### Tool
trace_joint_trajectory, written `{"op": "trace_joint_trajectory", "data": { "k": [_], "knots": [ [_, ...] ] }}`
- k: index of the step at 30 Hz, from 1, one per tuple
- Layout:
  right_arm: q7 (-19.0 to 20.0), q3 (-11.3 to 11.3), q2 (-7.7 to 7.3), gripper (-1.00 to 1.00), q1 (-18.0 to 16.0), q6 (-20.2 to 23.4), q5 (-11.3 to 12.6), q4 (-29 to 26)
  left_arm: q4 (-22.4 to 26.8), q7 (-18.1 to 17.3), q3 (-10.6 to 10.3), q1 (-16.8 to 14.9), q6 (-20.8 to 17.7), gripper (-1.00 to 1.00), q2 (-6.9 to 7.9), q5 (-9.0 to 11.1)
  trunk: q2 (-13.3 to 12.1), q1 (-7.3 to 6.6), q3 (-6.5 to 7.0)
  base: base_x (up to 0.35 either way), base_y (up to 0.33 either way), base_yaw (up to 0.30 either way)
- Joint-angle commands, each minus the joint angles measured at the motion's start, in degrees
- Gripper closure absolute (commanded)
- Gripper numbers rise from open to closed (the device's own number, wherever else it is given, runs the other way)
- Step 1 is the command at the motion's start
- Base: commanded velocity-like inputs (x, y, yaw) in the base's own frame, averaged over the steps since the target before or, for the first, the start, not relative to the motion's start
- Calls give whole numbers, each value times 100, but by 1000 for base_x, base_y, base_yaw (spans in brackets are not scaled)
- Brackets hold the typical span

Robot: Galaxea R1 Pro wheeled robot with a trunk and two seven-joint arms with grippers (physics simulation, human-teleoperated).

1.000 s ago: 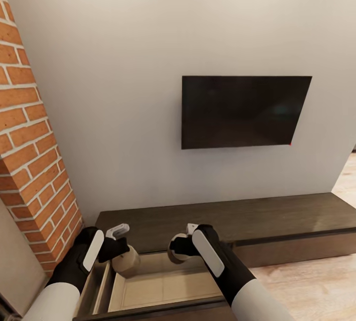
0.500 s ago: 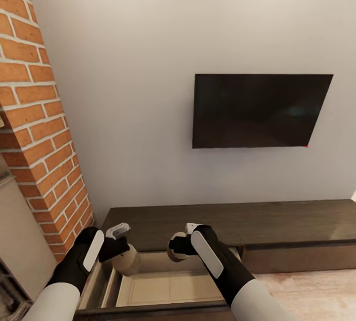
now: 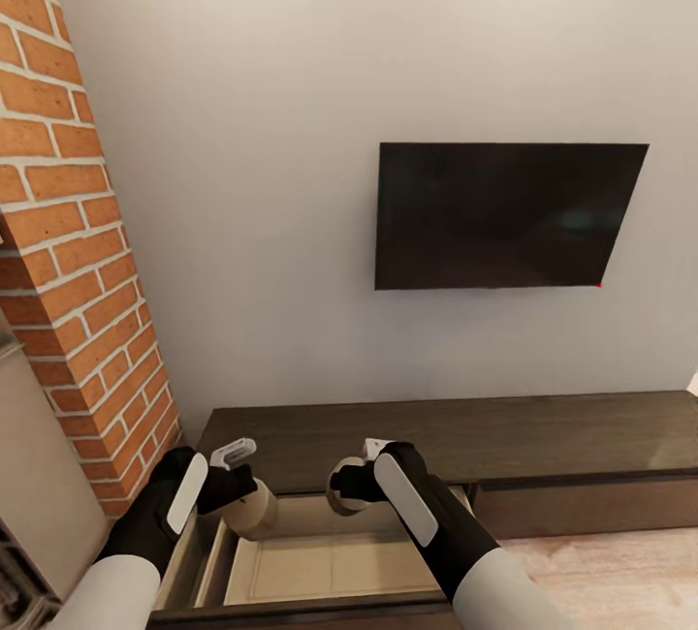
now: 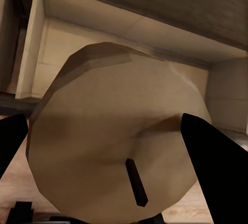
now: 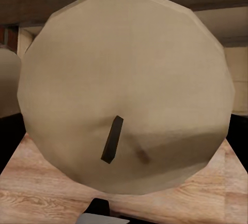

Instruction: Place each of the two pumpkins and all three candles from the living room inside a cabinet in the living room (use any cabinet), then make sure every cabinet is closed, and position the cauldron so it is next to a table in the living room.

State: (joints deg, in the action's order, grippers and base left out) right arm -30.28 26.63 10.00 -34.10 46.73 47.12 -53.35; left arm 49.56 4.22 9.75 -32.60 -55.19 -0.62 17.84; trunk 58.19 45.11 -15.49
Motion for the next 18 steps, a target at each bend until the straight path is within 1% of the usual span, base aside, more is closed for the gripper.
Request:
{"op": "trace_joint_trajectory", "data": {
  "k": [1, 12, 18],
  "knots": [
    [1, 0, 0, 100, 0, 2, -1, 0, -32, 0, 0, -1, 19, 100, -3, 1, 42, 23, -18, 0, 0, -6],
    [-62, 0, 0, 100, 0, 52, -3, 11, -103, 0, 0, -1, 78, 100, -12, 0, 483, 264, -214, 0, 0, -1],
    [-97, 0, 0, 100, 0, 349, -23, 17, -104, 0, 0, -1, 78, 100, -13, 0, 724, 396, -322, 0, 0, 0]
  ]
}}
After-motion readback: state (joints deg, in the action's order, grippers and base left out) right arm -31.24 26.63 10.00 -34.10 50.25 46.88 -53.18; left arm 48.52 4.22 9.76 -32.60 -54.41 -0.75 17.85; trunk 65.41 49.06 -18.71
